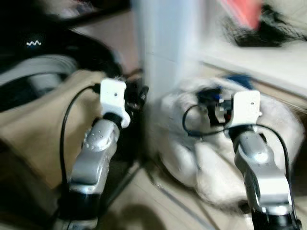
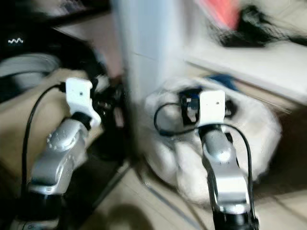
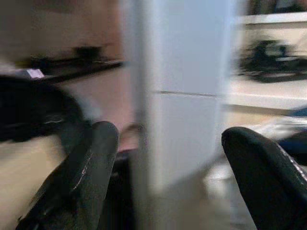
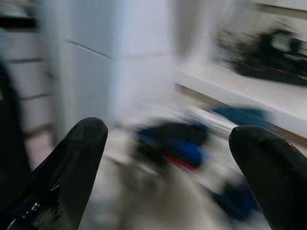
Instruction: Clothes washing
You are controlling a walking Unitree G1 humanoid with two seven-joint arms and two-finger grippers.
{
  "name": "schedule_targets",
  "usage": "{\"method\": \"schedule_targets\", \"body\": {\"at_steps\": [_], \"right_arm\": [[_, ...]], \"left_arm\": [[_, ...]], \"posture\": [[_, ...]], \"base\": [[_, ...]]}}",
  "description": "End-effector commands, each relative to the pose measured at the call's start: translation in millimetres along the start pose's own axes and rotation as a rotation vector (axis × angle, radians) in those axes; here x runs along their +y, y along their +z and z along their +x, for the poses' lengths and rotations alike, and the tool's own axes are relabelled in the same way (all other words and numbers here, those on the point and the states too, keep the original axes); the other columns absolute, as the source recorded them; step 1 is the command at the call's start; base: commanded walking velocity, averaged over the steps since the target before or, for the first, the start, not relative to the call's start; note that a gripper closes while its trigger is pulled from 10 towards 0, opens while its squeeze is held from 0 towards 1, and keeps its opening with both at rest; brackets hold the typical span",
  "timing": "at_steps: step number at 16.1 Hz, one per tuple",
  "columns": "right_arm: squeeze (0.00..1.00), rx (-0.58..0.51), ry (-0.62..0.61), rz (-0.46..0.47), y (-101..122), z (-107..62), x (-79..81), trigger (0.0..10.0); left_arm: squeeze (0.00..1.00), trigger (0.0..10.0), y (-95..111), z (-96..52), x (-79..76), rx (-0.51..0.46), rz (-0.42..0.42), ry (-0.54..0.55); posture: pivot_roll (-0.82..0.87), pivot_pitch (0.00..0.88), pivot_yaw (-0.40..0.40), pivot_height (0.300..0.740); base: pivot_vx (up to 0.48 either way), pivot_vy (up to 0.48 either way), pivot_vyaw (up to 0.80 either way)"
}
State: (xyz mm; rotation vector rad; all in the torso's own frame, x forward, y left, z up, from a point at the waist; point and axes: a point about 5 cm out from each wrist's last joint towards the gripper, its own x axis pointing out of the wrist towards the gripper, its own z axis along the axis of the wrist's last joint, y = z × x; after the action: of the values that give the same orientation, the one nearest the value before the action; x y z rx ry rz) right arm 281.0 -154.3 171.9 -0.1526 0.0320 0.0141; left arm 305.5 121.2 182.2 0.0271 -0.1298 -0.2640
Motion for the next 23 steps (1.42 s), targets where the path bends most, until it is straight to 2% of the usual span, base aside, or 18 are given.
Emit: {"method": "schedule_targets", "body": {"at_steps": [1,6,9,12,15,17,23], "right_arm": [[0.0,-0.014,0.008,0.072,2.4,-0.6,5.8,10.0],[0.0,-0.02,0.015,0.063,3.0,-1.7,5.6,10.0],[0.0,-0.015,0.026,0.087,3.5,-2.8,7.4,10.0],[0.0,0.023,-0.081,0.075,1.7,-2.0,-5.0,10.0],[0.0,0.022,-0.1,0.059,1.5,-3.9,-10.7,10.0],[0.0,0.042,-0.081,0.069,-0.8,-7.0,-6.9,10.0],[0.0,0.072,-0.092,0.089,-3.8,-13.6,-6.2,10.0]], "left_arm": [[0.0,10.0,0.6,-2.1,7.5,0.005,0.003,0.026],[0.0,10.0,2.1,-1.9,9.2,0.007,0.009,0.029],[0.0,10.0,2.0,-2.4,11.5,0.002,-0.011,0.038],[0.0,10.0,3.5,-5.4,2.0,-0.013,-0.045,-0.061],[0.0,10.0,0.4,-7.5,-5.1,0.004,-0.053,-0.11],[0.0,10.0,-0.9,-6.8,-4.0,0.011,-0.045,-0.1],[0.0,10.0,-2.5,-9.7,-4.4,0.019,-0.049,-0.101]], "posture": [[-0.08,0.0,0.003,0.74],[-0.08,0.0,0.014,0.74],[-0.07,0.0,0.016,0.74],[-0.07,0.0,0.016,0.74],[-0.08,0.0,0.021,0.74],[-0.08,0.0,0.029,0.74],[-0.09,0.0,0.024,0.74]], "base": [[0.439,0.0,0.0],[0.425,0.0,0.0],[0.0,0.0,0.0],[0.0,0.0,0.0],[0.0,0.0,0.0],[0.0,0.0,0.0],[0.0,0.0,-0.8]]}}
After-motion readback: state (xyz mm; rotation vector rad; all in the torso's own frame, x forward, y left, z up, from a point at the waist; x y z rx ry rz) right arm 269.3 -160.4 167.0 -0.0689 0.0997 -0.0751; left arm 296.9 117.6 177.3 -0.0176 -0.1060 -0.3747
